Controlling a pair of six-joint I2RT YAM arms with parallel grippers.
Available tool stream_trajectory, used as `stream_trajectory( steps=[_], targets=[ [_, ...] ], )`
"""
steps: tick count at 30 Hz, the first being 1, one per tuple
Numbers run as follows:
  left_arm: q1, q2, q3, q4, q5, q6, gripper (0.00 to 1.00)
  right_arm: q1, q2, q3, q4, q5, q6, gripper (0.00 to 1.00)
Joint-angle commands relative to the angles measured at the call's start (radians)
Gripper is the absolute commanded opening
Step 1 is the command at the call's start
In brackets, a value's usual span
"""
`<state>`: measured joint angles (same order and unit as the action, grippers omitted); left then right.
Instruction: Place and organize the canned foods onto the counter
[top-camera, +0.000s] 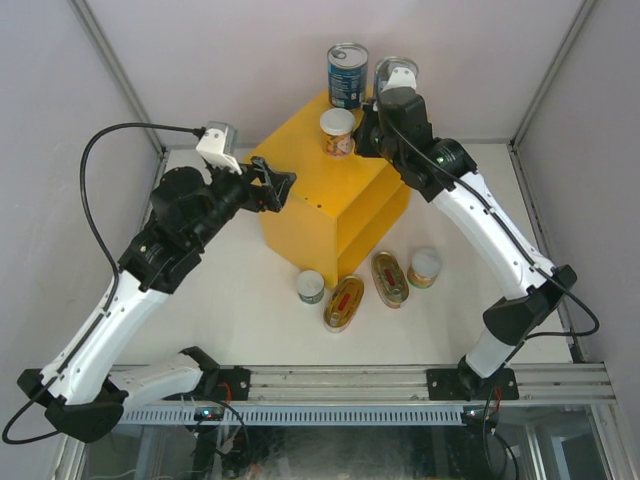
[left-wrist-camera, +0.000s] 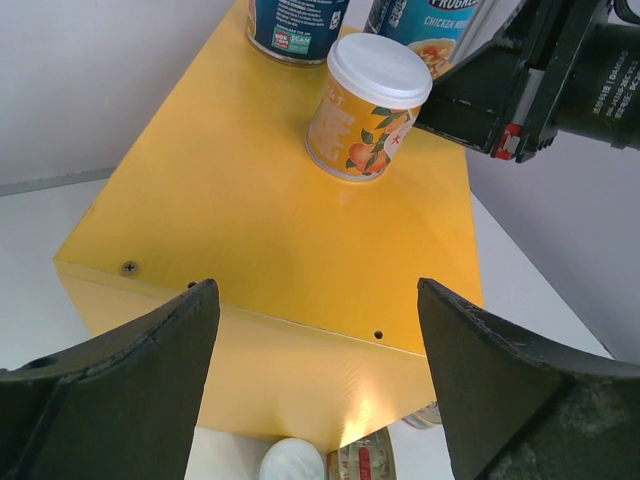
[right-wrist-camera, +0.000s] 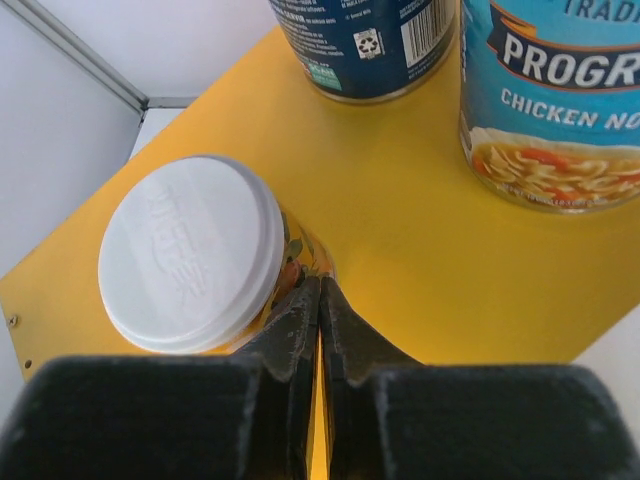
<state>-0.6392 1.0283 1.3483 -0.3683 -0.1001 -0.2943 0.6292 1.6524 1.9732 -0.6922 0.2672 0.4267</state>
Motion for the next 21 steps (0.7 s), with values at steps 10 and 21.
stream_trajectory(
  steps=[10, 21],
  targets=[
    [0.003, 0.118, 0.103, 0.053, 0.079, 0.017, 0.82, -0.012, -0.020, 0.040, 0.015, 0.027, 0.013, 0.04],
    [0.003, 0.232, 0.202, 0.052, 0.106, 0.000, 0.82, 0.005, -0.103, -0.080, 0.051, -0.003, 0.034, 0.07]
  ],
)
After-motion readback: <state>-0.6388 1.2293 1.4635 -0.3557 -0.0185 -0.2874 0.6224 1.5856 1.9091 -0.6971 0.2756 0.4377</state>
